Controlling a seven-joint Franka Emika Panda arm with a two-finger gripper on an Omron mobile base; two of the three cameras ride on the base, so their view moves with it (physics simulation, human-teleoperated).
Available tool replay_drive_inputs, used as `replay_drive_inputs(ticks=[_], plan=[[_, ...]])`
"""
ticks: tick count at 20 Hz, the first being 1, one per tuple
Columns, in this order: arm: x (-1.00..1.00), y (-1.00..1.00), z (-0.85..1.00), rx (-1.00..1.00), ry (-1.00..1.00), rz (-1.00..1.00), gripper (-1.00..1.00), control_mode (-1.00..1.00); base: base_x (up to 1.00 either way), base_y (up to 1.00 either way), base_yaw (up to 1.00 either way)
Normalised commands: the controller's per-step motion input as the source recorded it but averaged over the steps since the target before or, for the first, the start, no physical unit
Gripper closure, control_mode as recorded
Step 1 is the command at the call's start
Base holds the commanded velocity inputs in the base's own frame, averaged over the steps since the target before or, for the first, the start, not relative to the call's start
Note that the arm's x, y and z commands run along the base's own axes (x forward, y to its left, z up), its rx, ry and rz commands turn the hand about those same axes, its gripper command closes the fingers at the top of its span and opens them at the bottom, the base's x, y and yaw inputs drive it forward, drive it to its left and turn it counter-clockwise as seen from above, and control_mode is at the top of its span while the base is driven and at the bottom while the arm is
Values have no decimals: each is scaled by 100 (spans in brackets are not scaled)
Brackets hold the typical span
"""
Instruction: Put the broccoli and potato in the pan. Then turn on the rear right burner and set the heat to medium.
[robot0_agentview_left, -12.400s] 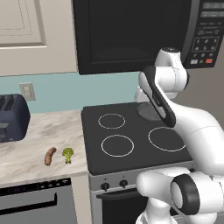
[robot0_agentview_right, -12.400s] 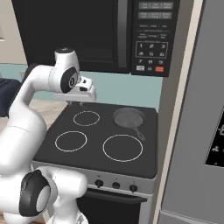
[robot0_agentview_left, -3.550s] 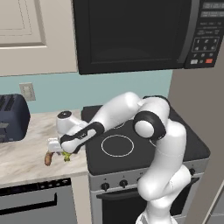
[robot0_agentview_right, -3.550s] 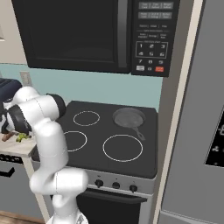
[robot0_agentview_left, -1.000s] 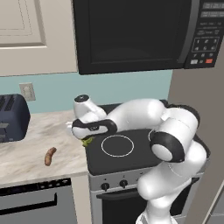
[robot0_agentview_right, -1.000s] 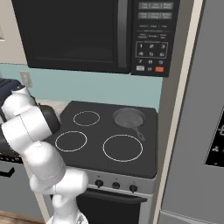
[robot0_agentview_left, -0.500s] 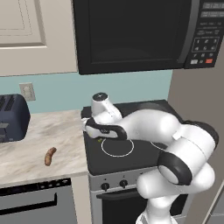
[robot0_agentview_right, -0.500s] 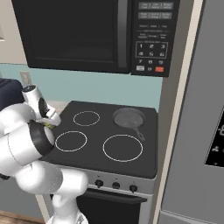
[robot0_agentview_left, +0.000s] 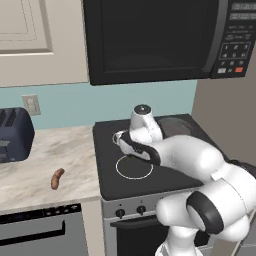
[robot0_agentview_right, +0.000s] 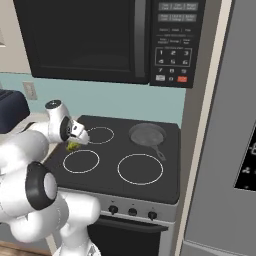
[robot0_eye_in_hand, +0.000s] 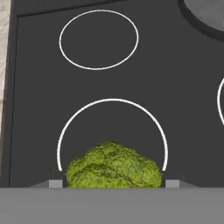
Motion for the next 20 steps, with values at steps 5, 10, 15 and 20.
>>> replay_drive_inputs(ticks=[5,10,15,20], plan=[[13,-84,30,0,-3,3,100,-100,0,0,0],[23,-86,13,0,0,2,100,-100,0,0,0],[22,-70,0,0,0,1,100,-100,0,0,0],[28,-49,0,0,0,0,100,-100,0,0,0]])
